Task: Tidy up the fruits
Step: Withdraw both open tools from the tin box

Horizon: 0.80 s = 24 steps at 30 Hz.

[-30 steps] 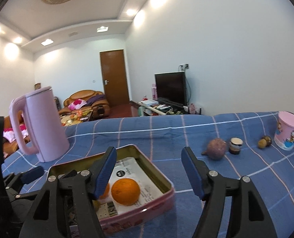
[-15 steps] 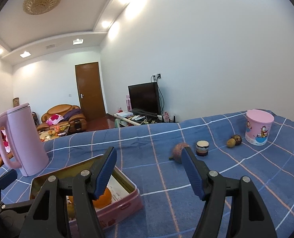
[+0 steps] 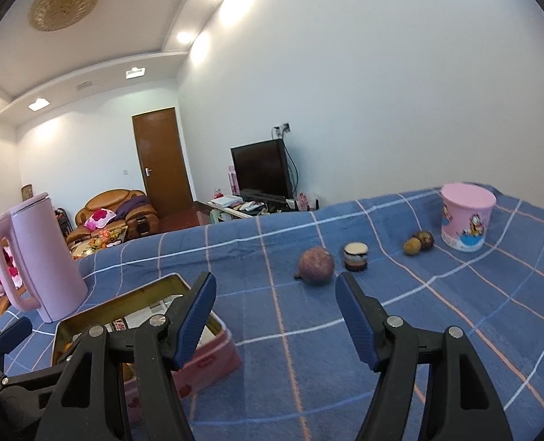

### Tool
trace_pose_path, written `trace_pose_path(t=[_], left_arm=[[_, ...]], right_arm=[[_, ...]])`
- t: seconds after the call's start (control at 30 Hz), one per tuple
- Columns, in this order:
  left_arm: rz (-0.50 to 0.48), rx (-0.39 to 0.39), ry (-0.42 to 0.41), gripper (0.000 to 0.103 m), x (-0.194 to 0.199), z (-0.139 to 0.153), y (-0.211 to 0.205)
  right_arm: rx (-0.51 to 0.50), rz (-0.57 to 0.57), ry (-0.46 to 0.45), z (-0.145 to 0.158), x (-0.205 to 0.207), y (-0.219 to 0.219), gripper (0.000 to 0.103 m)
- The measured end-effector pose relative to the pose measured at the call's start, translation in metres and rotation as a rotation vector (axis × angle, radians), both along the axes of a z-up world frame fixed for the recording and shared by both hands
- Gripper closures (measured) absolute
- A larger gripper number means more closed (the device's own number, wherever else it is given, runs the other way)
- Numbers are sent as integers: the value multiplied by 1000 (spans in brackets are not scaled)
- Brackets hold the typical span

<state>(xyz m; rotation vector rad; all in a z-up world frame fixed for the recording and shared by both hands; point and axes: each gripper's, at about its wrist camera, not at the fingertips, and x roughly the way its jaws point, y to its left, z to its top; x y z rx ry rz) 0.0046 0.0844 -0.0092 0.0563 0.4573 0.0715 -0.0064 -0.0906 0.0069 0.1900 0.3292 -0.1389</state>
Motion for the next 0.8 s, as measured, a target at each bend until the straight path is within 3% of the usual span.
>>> trace_pose_path(t=[0.4,0.8], left_arm=[[-95,2,42,0,-6,-2,-45],[-198,-1,77,0,1,-2,-108]], right_arm=[[40,-62,51,-4,-8,-57,34],[72,-126,119,-8,-8,-142,34]])
